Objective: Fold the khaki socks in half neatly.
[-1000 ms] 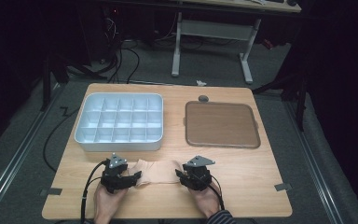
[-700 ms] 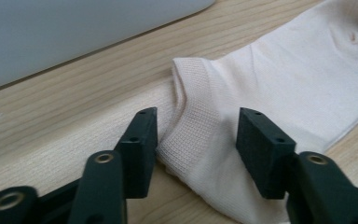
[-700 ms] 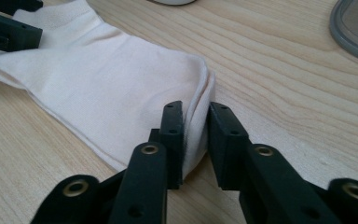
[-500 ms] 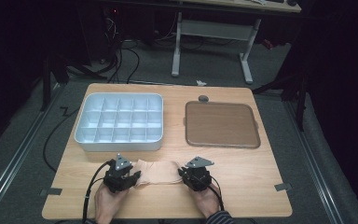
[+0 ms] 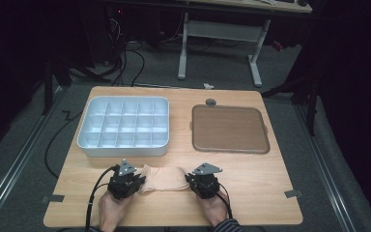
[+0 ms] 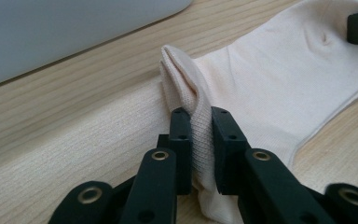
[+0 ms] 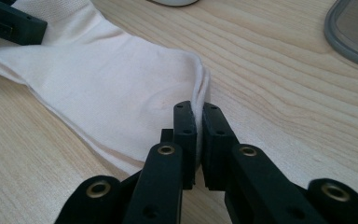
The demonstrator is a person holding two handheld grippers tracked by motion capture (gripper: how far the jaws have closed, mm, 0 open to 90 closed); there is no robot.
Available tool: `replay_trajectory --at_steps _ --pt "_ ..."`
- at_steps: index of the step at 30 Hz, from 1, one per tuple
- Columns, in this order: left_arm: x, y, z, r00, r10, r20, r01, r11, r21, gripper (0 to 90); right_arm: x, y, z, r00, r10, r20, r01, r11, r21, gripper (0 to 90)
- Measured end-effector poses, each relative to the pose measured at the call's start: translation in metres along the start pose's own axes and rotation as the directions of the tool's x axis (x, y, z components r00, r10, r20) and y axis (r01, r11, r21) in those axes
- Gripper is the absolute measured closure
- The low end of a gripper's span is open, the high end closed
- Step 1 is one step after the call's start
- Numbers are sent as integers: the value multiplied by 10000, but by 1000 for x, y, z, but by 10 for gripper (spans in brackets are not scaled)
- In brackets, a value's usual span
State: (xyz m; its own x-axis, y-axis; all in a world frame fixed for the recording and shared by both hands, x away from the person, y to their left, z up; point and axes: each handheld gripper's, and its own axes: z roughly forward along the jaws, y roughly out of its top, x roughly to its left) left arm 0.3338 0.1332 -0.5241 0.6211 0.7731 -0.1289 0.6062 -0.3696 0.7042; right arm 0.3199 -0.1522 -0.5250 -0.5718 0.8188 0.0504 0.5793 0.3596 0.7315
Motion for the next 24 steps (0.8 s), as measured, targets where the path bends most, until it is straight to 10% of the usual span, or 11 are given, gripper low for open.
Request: replay_trajectory --at_steps 24 --pt "-20 17 13 9951 168 973 -125 9990 -439 811 -23 -17 -28 9970 516 569 -492 9979 -426 861"
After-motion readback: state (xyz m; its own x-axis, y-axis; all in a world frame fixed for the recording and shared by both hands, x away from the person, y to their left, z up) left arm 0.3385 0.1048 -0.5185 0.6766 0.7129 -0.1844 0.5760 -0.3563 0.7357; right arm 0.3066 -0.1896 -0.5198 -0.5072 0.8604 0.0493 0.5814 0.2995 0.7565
